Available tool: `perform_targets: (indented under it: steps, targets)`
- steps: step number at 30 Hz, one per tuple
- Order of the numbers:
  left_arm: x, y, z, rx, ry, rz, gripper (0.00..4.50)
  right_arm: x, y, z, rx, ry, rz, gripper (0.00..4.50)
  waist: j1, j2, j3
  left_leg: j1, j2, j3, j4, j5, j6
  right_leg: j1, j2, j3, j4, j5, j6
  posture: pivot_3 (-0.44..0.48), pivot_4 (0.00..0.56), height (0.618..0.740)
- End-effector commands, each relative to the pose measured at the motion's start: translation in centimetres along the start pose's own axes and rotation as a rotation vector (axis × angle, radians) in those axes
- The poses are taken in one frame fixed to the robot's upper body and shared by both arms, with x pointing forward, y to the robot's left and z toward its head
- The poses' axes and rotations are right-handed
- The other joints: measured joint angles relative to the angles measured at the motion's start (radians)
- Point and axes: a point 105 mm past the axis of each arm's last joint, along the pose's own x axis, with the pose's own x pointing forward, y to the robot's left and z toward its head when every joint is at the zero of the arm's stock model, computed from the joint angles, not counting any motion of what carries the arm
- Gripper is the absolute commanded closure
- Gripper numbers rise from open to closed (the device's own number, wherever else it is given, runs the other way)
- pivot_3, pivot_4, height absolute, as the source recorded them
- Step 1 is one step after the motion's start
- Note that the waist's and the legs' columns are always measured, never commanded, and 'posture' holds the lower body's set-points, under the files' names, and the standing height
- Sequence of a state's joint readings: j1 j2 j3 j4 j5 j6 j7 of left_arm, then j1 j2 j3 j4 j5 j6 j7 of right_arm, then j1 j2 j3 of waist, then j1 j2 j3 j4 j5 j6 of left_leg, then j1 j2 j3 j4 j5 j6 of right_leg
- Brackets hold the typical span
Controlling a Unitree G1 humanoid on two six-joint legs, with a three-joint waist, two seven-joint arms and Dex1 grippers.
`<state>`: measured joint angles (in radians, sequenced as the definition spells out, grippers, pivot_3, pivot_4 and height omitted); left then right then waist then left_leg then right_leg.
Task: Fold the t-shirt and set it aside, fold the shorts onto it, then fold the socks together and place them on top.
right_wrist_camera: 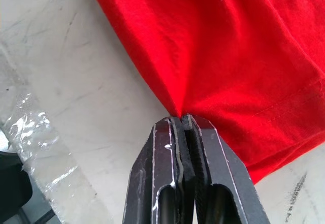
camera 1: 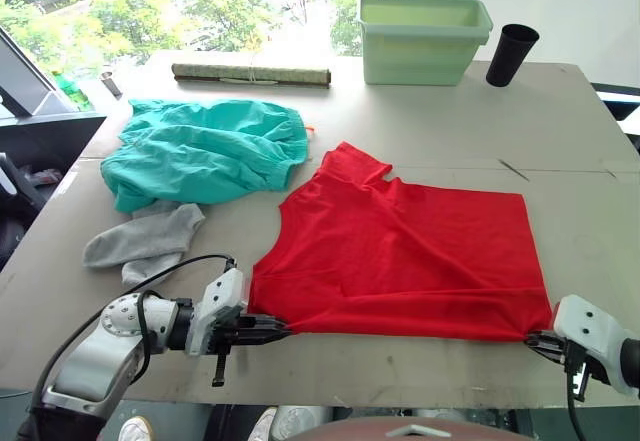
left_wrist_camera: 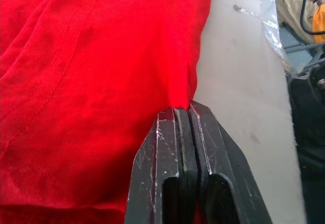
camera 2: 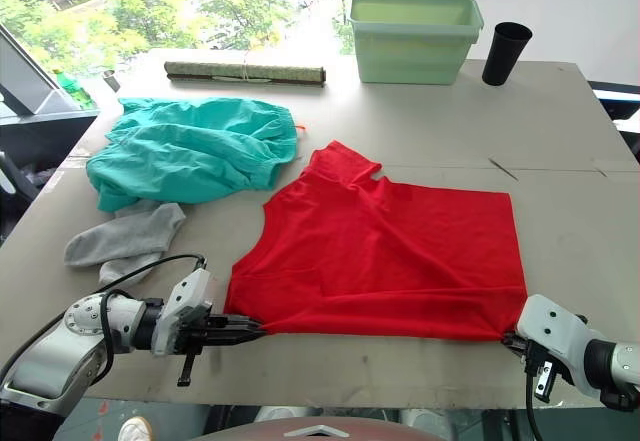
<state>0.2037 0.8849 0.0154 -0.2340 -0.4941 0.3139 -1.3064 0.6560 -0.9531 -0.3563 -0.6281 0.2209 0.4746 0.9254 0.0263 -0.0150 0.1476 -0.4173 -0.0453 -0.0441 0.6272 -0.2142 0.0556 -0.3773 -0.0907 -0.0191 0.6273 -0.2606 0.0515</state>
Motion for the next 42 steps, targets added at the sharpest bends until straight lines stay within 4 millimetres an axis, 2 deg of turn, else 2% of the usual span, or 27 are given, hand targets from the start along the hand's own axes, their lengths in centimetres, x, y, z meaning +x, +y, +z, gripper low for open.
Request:
perform_targets:
  steps: [1,3,4,5,6,8,10,11,13,16,19,23,26,32,35,38,40,42]
  targets:
    - [-0.9,-0.3,2.3,-0.037,-0.096,0.003,4.14,-0.7,-0.8,0.8,-0.002,-0.042,-0.041,4.2,-0.001,0.001,0.001,0.0,0.0,0.0,0.0,0.0,0.0,0.0,0.0,0.0,0.0,0.0,0.0,0.0,0.15,0.731]
    - [-1.6,0.6,3.7,-0.087,-0.166,0.059,3.5,-1.2,-0.4,1.4,0.013,-0.094,-0.021,3.63,0.0,0.002,0.001,0.0,0.0,0.0,0.001,0.0,0.0,0.0,0.0,0.0,0.0,0.0,0.0,0.0,0.15,0.731]
    - [-2.3,1.5,4.8,-0.131,-0.223,0.107,2.96,-1.6,-0.5,2.0,0.008,-0.134,-0.041,3.02,0.001,0.002,0.001,0.0,0.0,0.0,0.001,0.0,0.0,0.0,0.0,0.0,0.0,0.0,0.0,0.0,0.15,0.731]
    - [-3.1,2.2,6.0,-0.175,-0.281,0.133,2.56,-2.0,-0.8,2.7,0.008,-0.195,-0.069,2.62,0.003,0.002,0.002,0.0,0.0,0.0,0.001,0.001,0.001,0.0,0.0,-0.001,0.0,0.0,0.0,0.0,0.15,0.731]
    - [-4.0,3.5,7.8,-0.214,-0.36,0.186,2.1,-2.7,-0.5,4.3,0.043,-0.316,-0.073,2.11,0.005,0.002,0.002,0.0,0.0,-0.001,0.001,0.001,0.002,0.0,0.0,-0.002,0.001,0.0,0.0,0.0,0.15,0.731]
    - [-5.1,5.3,10.4,-0.234,-0.449,0.265,1.25,-3.7,-0.3,6.7,0.091,-0.497,-0.091,2.03,0.015,0.002,0.003,-0.002,0.0,-0.004,0.003,0.001,0.002,0.0,0.001,-0.006,0.001,0.0,0.0,0.0,0.15,0.731]
    - [-4.8,7.4,12.6,-0.249,-0.488,0.329,0.32,-4.4,-0.4,9.5,0.077,-0.651,-0.127,2.03,0.012,0.002,0.003,-0.002,0.001,-0.006,0.007,0.001,0.002,0.0,0.003,-0.008,0.006,0.001,0.003,0.0,0.15,0.731]
    - [-4.4,8.9,13.1,-0.257,-0.457,0.409,0.05,-4.5,-0.5,10.7,0.083,-0.717,-0.144,2.03,0.012,0.002,0.003,-0.001,0.0,-0.006,0.007,0.001,0.002,0.001,0.003,-0.007,0.007,0.002,0.004,0.0,0.15,0.731]
    - [-2.9,11.5,14.4,-0.306,-0.388,0.49,0.05,-4.7,-0.7,13.0,0.073,-0.815,-0.177,2.03,0.01,0.0,0.003,0.001,-0.002,-0.005,0.007,0.002,0.002,0.001,0.003,-0.005,0.01,0.002,0.005,0.0,0.15,0.731]
    - [-0.8,14.3,16.5,-0.35,-0.373,0.528,0.05,-4.4,-0.8,15.4,0.057,-0.881,-0.216,2.03,0.012,-0.005,0.005,0.002,-0.004,-0.005,0.01,0.003,0.0,0.0,0.005,-0.005,0.015,0.003,0.005,0.0,0.15,0.731]
    - [1.3,17.1,18.4,-0.349,-0.384,0.6,0.05,-3.8,-0.8,17.0,0.049,-0.903,-0.238,2.03,0.012,-0.006,0.005,0.002,-0.005,-0.005,0.01,0.003,0.0,0.0,0.006,-0.006,0.015,0.003,0.006,0.0,0.15,0.731]
    - [3.0,20.4,18.9,-0.322,-0.306,0.734,0.05,-2.9,-0.5,18.3,0.05,-0.905,-0.26,2.03,0.009,-0.007,0.005,0.0,-0.007,-0.003,0.008,0.006,-0.005,-0.001,0.005,-0.004,0.016,0.003,0.006,0.0,0.15,0.731]
    - [3.7,21.6,19.0,-0.309,-0.272,0.774,0.05,-2.6,-0.1,18.6,0.056,-0.898,-0.269,2.03,0.007,-0.008,0.005,0.0,-0.007,-0.003,0.007,0.006,-0.005,-0.002,0.005,-0.003,0.015,0.003,0.007,0.0,0.15,0.731]
    - [6.2,21.5,18.7,-0.292,-0.175,0.681,0.05,-2.5,0.2,19.1,0.066,-0.904,-0.297,2.03,0.007,-0.008,0.005,0.0,-0.007,-0.003,0.007,0.003,0.0,-0.002,0.005,-0.006,0.015,0.002,0.008,0.0,0.15,0.731]
    - [7.7,21.0,18.3,-0.298,-0.131,0.62,0.76,-2.3,0.0,18.6,0.07,-0.883,-0.325,2.03,0.011,-0.009,0.006,0.0,-0.008,-0.004,0.007,0.003,0.0,-0.001,0.005,-0.007,0.015,0.002,0.009,0.0,0.15,0.731]
    - [7.7,21.2,18.3,-0.272,-0.12,0.625,2.02,-2.1,0.0,18.2,0.079,-0.863,-0.341,2.03,0.009,-0.009,0.006,0.0,-0.008,-0.004,0.008,0.003,0.001,-0.001,0.005,-0.007,0.016,0.002,0.009,0.0,0.15,0.731]
    - [7.6,21.3,18.6,-0.164,-0.098,0.622,3.03,-2.1,0.0,17.9,0.089,-0.861,-0.351,2.03,0.005,-0.009,0.006,0.0,-0.008,-0.004,0.008,0.003,0.001,-0.001,0.005,-0.007,0.016,0.002,0.009,0.0,0.15,0.731]
    - [7.6,21.0,19.9,0.0,-0.114,0.6,3.84,-2.0,0.1,17.7,0.096,-0.856,-0.355,2.03,0.001,-0.009,0.006,0.0,-0.008,-0.004,0.008,0.003,0.001,-0.001,0.005,-0.007,0.017,0.002,0.009,0.0,0.15,0.731]
